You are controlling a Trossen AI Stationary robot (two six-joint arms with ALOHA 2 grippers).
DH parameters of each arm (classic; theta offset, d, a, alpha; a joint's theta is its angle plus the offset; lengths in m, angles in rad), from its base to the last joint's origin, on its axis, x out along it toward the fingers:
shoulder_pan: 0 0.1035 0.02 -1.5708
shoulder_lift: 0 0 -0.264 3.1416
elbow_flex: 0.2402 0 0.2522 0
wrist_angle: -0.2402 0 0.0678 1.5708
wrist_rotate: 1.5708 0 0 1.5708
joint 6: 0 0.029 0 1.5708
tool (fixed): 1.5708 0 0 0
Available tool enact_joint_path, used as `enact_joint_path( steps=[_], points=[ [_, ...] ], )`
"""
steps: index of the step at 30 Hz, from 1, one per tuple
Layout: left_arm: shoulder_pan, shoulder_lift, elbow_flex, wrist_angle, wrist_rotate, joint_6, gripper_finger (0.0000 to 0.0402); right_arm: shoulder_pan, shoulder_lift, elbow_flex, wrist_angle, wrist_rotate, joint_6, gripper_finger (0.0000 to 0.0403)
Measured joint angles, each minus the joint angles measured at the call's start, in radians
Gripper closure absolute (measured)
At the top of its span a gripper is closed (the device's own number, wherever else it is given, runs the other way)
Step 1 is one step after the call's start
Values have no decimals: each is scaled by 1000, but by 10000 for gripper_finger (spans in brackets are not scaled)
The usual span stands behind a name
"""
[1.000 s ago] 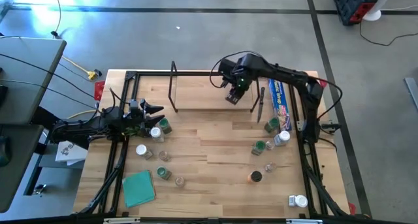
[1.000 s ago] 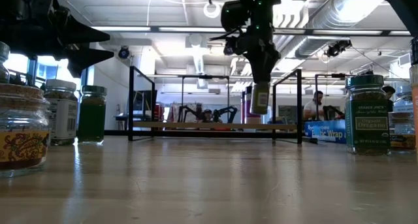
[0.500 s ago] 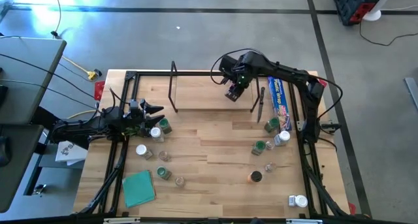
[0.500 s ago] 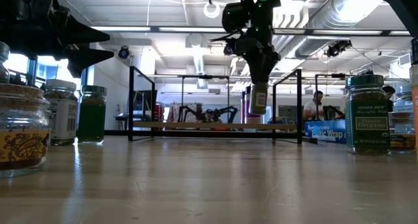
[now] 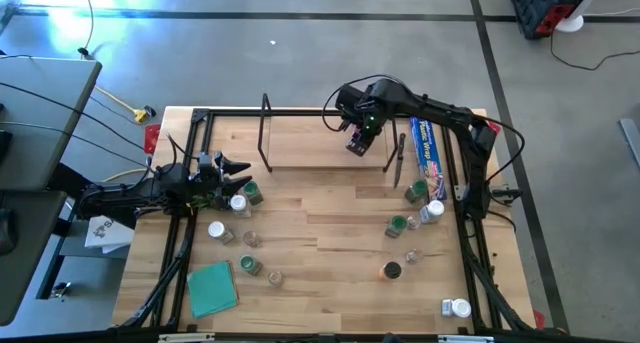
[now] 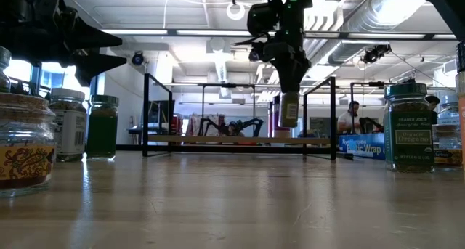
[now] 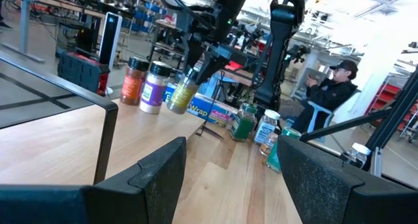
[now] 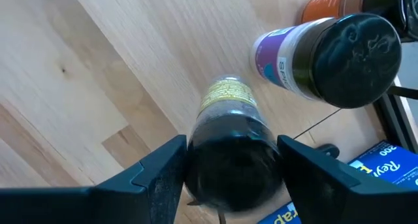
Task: Shelf spices
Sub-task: Put the black green seasoning bottle on the shelf
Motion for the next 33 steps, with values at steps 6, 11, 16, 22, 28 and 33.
enact_joint_path(
  steps=[6, 11, 16, 22, 28, 33],
  points=[
    [0, 0, 0, -1, 0, -1, 168, 0, 0, 0, 1, 23, 0, 148],
    [0, 0, 0, -1, 0, -1, 168, 2, -4, 22, -23, 44, -1, 146],
    [0, 0, 0, 1, 0, -4, 168, 29, -31, 117, -81, 57, 0, 147],
    [0, 0, 0, 2, 0, -15, 168, 102, -32, 99, -146, -142, -112, 178],
    [0, 0, 0, 1, 0, -17, 168, 139, -30, -66, -108, -32, -121, 249],
    [0, 0, 0, 2, 4, -18, 168, 133, -30, -152, -15, 17, -121, 291]
  ],
)
